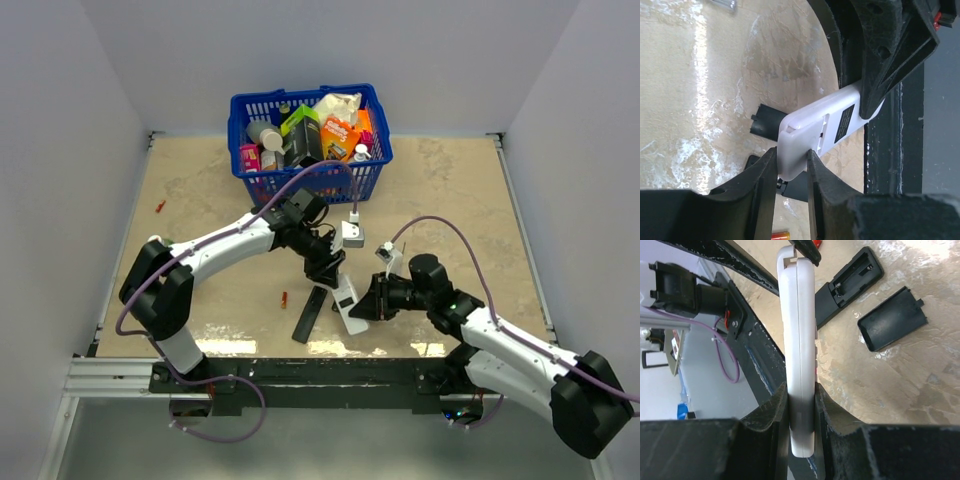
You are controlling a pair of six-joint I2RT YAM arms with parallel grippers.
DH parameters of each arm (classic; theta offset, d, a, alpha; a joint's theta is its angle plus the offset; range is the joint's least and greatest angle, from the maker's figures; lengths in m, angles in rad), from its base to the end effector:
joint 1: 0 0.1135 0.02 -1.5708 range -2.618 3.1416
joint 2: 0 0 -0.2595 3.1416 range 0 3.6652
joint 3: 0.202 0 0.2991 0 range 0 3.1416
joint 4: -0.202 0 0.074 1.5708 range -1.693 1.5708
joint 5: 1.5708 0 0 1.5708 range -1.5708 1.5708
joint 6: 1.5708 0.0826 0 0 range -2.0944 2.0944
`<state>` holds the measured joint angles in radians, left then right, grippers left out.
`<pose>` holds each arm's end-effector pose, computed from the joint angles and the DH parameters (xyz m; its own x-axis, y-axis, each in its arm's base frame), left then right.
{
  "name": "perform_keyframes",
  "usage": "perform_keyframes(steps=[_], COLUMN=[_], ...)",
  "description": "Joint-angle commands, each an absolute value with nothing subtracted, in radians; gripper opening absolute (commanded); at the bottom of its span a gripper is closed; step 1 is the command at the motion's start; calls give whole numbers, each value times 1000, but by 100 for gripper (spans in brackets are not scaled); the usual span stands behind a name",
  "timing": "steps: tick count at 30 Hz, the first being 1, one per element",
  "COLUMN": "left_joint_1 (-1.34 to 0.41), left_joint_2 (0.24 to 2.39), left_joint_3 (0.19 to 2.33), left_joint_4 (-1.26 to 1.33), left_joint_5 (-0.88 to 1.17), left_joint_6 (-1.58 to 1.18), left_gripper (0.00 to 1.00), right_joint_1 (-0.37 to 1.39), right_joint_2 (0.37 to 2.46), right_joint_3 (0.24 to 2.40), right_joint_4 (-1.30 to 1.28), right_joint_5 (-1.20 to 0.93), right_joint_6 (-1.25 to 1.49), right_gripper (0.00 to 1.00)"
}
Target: Unload the batteries from the remote control
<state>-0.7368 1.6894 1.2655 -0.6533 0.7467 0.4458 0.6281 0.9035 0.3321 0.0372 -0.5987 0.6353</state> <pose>0.2632 -0.3145 0.1868 -0.2731 0.6750 -0.6854 0.9412 0.0402 -0.3354 0.1836 0.1909 0.1369 -0.8526 -0.0133 -0.5225 -0.4621 0.4861 0.7417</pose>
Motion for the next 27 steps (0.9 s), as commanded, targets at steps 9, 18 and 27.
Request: perform_keyframes(steps=[9,18,27], left_joint_1=[-712,-712,-712], left_joint_2=[1700,1727,1700], left_joint_3=[1216,1174,1101], left_joint_4=[-485,-342,-184], left_joint_5=[594,448,381], left_joint_6=[293,180,64], left_gripper=[26,24,42], right_joint_1=[630,626,621], right_joint_2=[902,997,1063], right_joint_3=[383,475,468], right_joint_4=[54,-60,-80], right_joint_5=[-399,-178,-101], right_joint_6=[767,729,706], right_gripper=[0,0,0])
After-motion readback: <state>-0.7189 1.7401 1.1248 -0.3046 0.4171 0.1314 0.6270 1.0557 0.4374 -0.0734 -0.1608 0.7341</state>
